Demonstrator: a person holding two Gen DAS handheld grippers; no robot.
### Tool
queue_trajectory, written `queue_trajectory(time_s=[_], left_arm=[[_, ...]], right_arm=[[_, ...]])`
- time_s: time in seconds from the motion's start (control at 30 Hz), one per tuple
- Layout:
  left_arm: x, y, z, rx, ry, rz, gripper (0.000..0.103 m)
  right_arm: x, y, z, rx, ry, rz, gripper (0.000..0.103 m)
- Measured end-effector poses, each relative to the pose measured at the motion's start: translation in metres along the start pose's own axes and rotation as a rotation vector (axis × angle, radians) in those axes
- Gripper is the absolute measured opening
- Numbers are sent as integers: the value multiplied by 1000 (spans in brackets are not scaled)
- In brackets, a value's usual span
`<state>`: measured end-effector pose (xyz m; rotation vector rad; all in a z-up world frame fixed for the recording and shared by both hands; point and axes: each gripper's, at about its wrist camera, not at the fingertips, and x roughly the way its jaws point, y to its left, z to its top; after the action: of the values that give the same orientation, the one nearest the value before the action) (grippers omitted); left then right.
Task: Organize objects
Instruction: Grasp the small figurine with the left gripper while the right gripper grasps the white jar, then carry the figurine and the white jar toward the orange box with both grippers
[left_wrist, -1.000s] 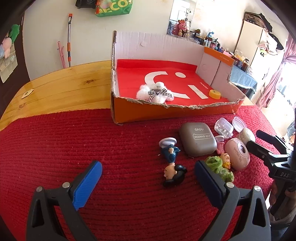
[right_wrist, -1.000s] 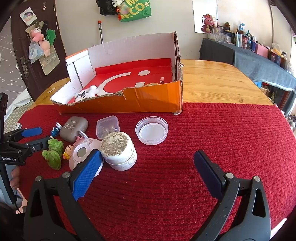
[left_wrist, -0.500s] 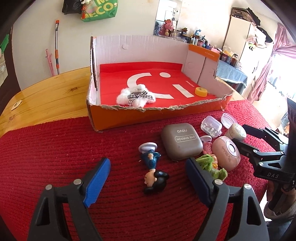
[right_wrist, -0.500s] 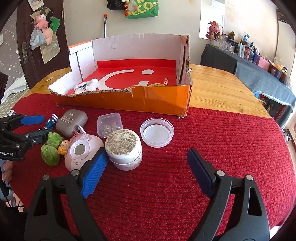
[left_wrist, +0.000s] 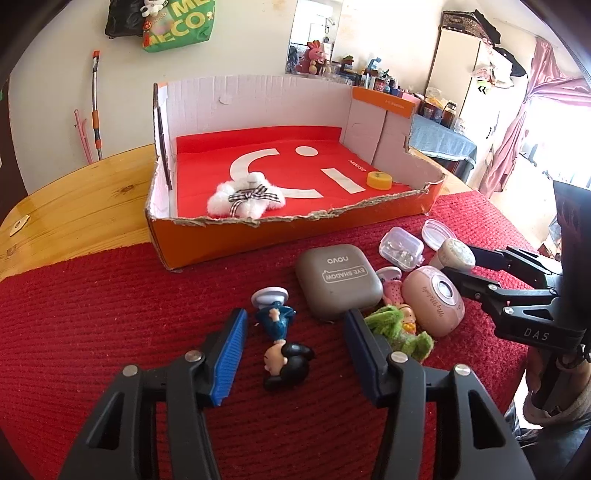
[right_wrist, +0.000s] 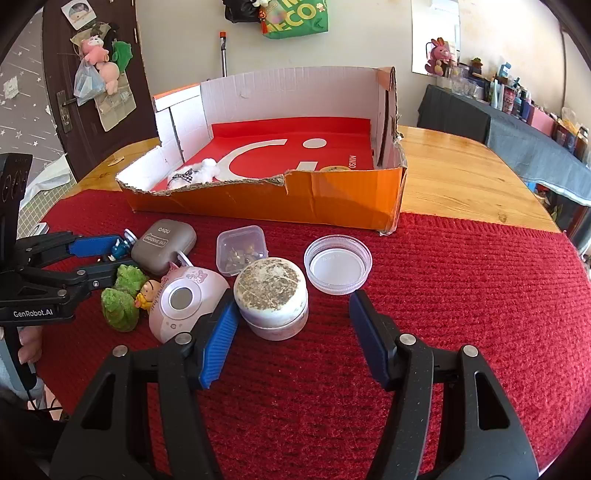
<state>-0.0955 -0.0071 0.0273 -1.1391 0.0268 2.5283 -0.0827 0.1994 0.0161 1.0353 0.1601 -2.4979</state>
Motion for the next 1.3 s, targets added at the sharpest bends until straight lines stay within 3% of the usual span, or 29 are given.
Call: queue_trajectory(time_s=[0.3,0.4,0.5,0.7,1.3], left_arm=[[-1,-2,-2,13,-1,-4,46],[-2,0,-2,7,-2,2,31],[-2,4,-2,-10,-2,2,24],[-6,0,-3,6,-14,31,22],[-22,1,4,1,-64,19,22]], right_arm=[[1,0,3,4,8,18,53],[2,-1,3,14,15,39,49],[2,1,3,4,17,51,36],[-3,2,1,0,13,67,36],[-20,4,11,0,-28,72,36]])
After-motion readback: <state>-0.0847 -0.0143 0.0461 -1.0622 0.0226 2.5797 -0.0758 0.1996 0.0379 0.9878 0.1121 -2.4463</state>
